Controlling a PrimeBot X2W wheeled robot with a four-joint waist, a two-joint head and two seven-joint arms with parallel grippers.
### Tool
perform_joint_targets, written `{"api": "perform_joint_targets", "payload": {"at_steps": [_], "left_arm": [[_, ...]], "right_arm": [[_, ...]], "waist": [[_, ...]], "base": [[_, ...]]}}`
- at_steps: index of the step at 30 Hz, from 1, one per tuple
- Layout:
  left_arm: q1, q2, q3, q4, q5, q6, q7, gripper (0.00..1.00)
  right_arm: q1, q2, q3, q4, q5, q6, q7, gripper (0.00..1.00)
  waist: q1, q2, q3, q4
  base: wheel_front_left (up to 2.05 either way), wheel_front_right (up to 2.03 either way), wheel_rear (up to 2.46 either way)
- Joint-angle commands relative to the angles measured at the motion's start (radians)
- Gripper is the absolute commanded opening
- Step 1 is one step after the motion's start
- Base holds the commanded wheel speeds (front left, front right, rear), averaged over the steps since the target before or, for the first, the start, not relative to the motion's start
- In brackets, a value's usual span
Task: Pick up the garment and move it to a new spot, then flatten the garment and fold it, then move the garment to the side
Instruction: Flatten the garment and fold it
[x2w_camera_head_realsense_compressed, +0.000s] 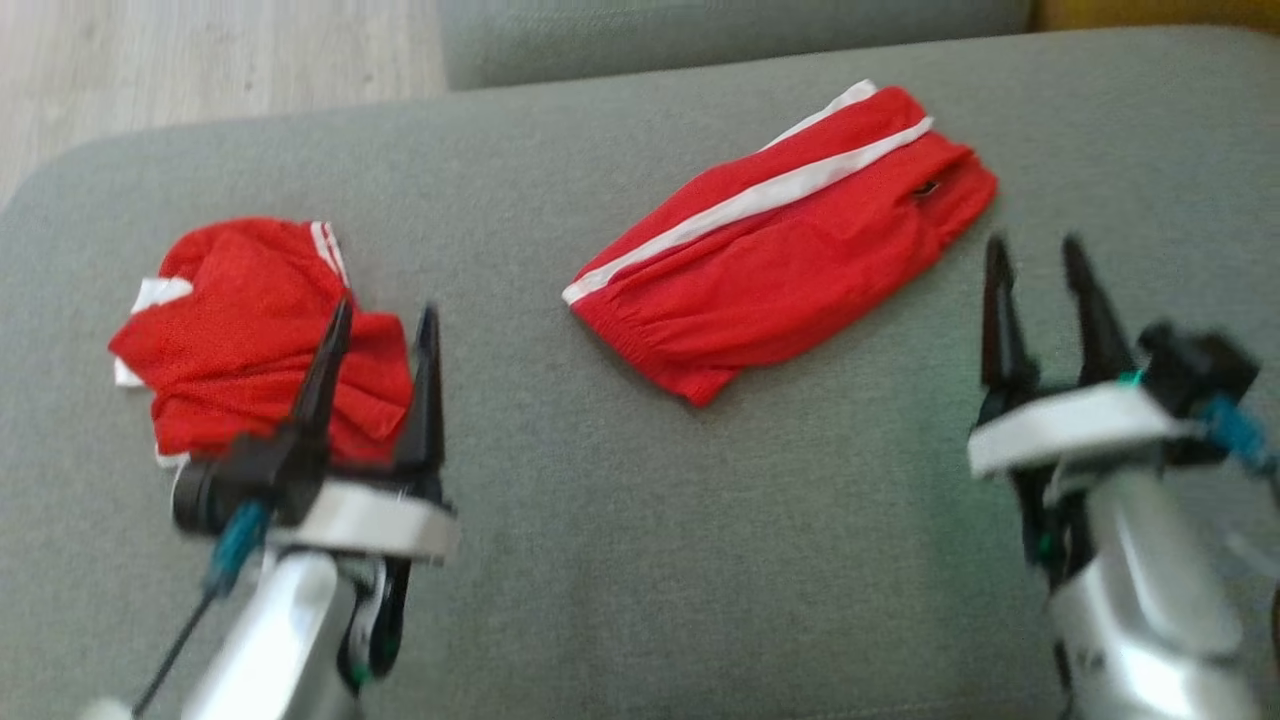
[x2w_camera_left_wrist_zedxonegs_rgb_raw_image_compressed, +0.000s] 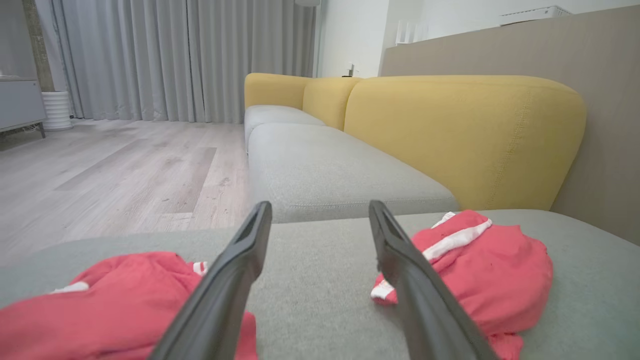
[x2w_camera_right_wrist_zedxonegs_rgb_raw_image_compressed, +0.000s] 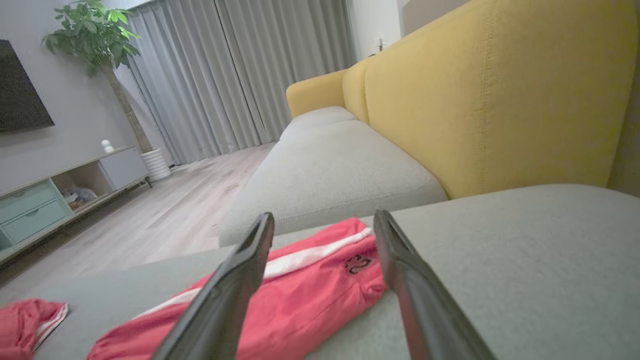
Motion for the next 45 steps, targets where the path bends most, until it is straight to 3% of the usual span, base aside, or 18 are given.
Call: {"api": "perform_joint_targets", "payload": {"at_steps": [1, 10, 18, 26, 33, 39, 45], "left_arm": [[0.008, 0.014, 0.065, -0.043, 0.014, 0.004, -0.008, 1.00], [0.135, -0.028, 0.147, -0.051, 0.077, -0.044, -0.008, 1.00], [0.093, -0.071, 0.177, -0.051, 0.132, -0.102, -0.008, 1.00], [0.026, -0.110, 0.178, -0.034, 0.177, -0.158, -0.008, 1.00], [-0.026, -0.145, 0.179, -0.019, 0.198, -0.192, -0.008, 1.00], [-0.050, -0.169, 0.192, -0.013, 0.203, -0.214, -0.008, 1.00], [-0.055, -0.178, 0.214, -0.017, 0.211, -0.224, -0.008, 1.00]], "right_arm": [[0.012, 0.014, 0.038, -0.066, 0.004, -0.003, -0.009, 1.00], [0.174, 0.017, 0.080, -0.136, -0.001, -0.003, -0.009, 1.00], [0.070, 0.017, 0.028, -0.111, -0.063, -0.003, 0.046, 1.00], [-0.232, 0.012, -0.166, 0.018, -0.174, -0.003, 0.245, 1.00], [-0.477, -0.064, -0.382, 0.220, -0.385, -0.003, 0.374, 1.00], [-0.584, -0.125, -0.545, 0.384, -0.563, -0.003, 0.435, 1.00], [-0.605, -0.147, -0.576, 0.477, -0.683, -0.003, 0.491, 1.00]], "waist": [[0.0002, -0.0001, -0.020, -0.016], [0.0002, -0.0001, -0.026, -0.018], [0.0002, -0.0001, 0.056, 0.028], [0.0002, -0.0001, 0.186, 0.110], [0.0002, -0.0001, 0.272, 0.192], [0.0002, -0.0001, 0.316, 0.243], [0.0002, -0.0001, 0.328, 0.248]], "base": [[0.00, 0.00, 0.00], [0.00, 0.00, 0.00], [0.00, 0.00, 0.00], [0.00, 0.00, 0.00], [0.00, 0.00, 0.00], [0.00, 0.00, 0.00], [0.00, 0.00, 0.00]]}}
